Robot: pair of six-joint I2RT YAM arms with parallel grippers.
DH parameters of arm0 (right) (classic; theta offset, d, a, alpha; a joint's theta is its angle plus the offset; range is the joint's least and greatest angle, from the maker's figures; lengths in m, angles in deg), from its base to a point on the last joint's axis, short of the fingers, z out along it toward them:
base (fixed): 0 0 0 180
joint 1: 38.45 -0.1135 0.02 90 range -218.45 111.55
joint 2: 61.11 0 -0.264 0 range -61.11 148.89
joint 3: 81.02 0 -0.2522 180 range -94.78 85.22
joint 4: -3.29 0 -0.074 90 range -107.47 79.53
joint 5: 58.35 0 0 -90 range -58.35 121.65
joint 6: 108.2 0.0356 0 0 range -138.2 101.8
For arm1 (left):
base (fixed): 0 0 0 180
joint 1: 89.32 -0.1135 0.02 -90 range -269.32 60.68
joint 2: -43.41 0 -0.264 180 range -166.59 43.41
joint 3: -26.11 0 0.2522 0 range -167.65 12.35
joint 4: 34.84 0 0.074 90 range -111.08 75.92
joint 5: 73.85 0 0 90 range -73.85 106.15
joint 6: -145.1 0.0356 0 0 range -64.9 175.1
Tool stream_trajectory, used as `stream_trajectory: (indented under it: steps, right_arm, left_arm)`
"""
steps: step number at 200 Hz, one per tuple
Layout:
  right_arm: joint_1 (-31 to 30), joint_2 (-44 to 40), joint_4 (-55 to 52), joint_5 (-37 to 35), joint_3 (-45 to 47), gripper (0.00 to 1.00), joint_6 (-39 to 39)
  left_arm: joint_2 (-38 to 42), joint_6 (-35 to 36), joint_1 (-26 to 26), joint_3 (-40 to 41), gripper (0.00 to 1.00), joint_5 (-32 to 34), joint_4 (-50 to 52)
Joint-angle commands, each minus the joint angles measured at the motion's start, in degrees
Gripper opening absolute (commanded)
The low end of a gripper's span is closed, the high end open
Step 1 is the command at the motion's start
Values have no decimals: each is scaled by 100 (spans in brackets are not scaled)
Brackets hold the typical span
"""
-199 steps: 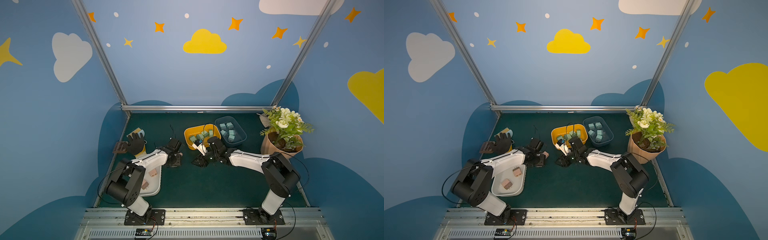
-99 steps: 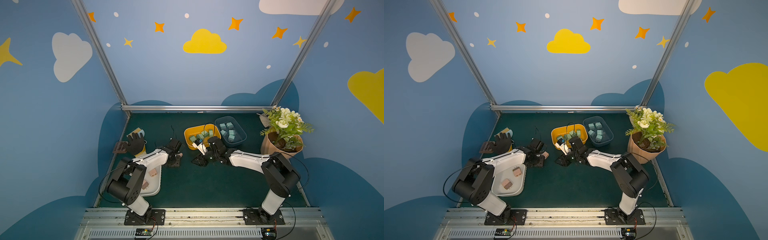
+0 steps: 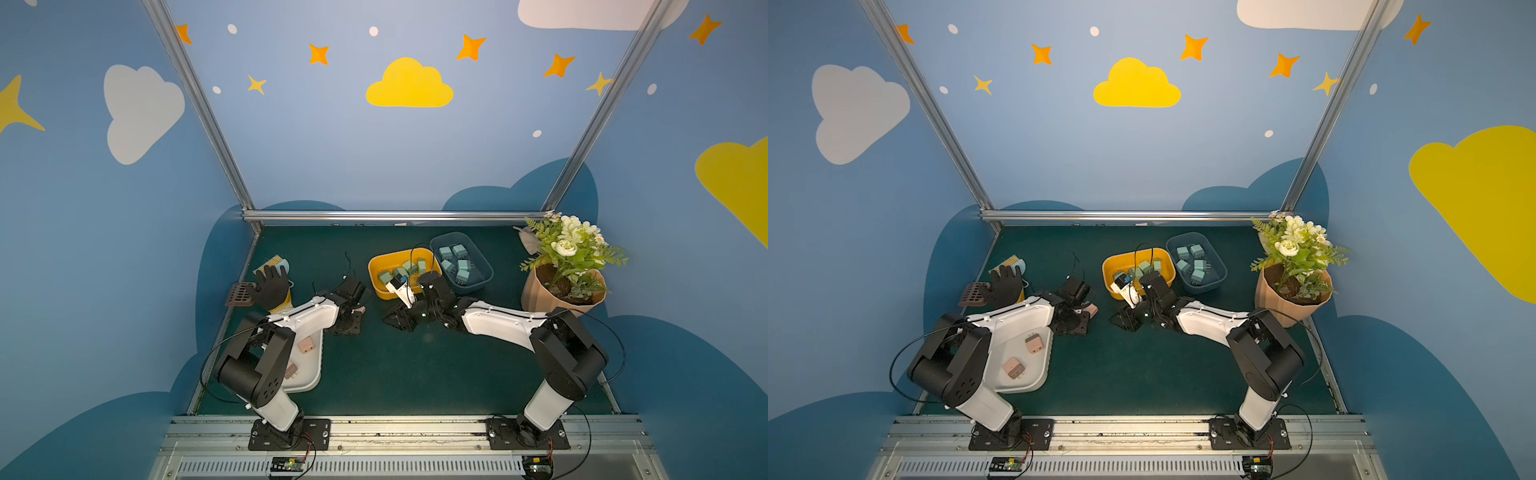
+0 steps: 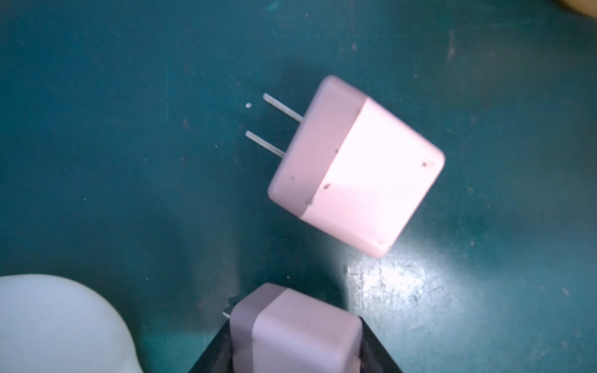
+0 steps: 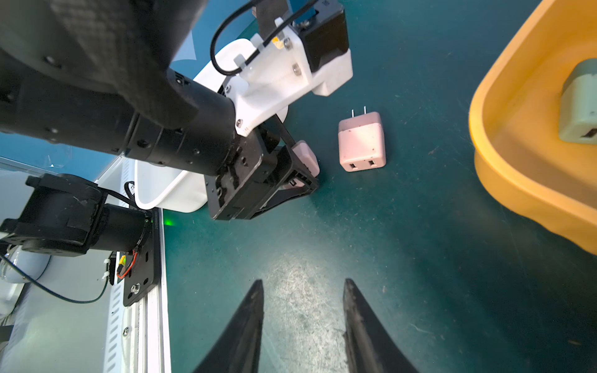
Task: Place the plugs by color into the storage box
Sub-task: Pick up the plug from the center of the board.
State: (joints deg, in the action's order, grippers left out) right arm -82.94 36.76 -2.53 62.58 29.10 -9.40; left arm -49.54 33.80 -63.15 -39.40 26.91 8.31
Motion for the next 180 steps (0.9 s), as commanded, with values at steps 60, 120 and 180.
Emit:
stream_trajectory:
  steps: [60,120,180]
  right_arm:
    - [-5,-267,236,94,7,39,-54]
    - [-316,-221,-1086,138,-961,39,-771]
    - [-781,98,-1253,548,-1454,39,-571]
  left_arm:
    - [972,-152,100,55,49,209,533]
    - [2572,-1147,-114,205,45,109,1477]
    - [3554,-1268,-932,185,19,547,2325]
